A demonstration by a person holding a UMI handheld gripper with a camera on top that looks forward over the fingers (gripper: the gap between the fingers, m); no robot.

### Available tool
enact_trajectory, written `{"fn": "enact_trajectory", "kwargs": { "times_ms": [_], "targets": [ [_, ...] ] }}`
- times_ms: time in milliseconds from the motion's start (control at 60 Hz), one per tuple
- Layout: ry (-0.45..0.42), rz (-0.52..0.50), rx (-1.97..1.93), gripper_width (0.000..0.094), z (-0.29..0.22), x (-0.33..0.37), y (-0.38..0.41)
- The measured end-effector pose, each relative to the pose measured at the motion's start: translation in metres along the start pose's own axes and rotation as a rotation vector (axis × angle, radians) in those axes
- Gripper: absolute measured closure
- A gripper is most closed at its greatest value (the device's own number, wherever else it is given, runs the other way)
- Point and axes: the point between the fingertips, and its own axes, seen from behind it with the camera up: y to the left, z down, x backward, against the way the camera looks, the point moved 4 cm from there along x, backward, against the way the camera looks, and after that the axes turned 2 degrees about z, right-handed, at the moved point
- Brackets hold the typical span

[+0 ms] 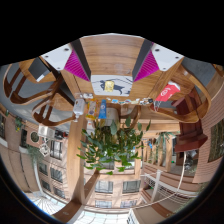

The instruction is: Arrange mouse

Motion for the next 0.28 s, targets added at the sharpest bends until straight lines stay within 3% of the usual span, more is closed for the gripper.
{"fn": "enact_trajectory", "kwargs": {
  "times_ms": [283],
  "targets": [
    [0.015,-0.001,0.013,0.0081,0.009,0.026,-0.001]
  ]
}}
